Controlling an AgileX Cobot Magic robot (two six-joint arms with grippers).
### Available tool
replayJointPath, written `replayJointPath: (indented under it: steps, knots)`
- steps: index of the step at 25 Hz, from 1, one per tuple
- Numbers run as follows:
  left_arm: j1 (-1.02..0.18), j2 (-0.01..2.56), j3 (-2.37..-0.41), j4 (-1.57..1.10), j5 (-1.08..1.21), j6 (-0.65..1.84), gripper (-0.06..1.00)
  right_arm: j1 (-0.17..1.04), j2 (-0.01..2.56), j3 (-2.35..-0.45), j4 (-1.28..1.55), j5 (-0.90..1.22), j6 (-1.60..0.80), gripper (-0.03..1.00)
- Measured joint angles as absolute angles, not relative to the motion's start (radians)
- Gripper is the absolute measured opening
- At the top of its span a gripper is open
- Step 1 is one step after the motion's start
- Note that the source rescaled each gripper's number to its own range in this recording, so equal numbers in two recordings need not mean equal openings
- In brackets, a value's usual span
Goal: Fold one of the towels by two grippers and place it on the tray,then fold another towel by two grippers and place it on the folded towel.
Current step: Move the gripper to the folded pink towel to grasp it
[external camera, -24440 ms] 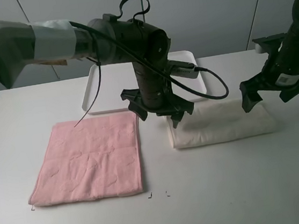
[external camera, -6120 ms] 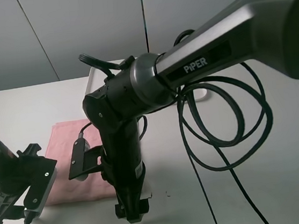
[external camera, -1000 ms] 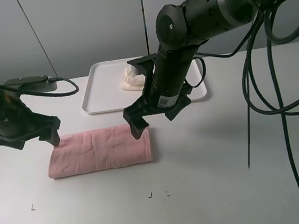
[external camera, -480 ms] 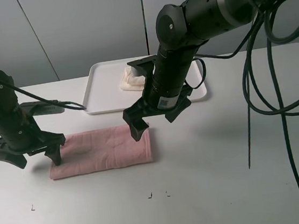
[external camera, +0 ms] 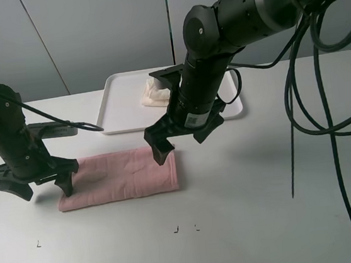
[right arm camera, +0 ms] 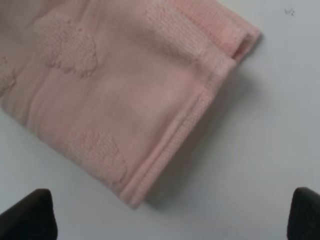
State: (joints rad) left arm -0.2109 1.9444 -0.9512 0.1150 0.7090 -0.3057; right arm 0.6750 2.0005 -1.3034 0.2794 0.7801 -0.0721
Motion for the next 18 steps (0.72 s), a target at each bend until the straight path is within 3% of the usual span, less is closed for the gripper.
replayJointPath:
  steps: [18]
  knots:
    - [-0.211, 1.944, -0.951, 0.117, 0.707, -0.306, 1.00, 0.669, 2.158, -1.351, 0.362, 0.758, -0.072, 0.96]
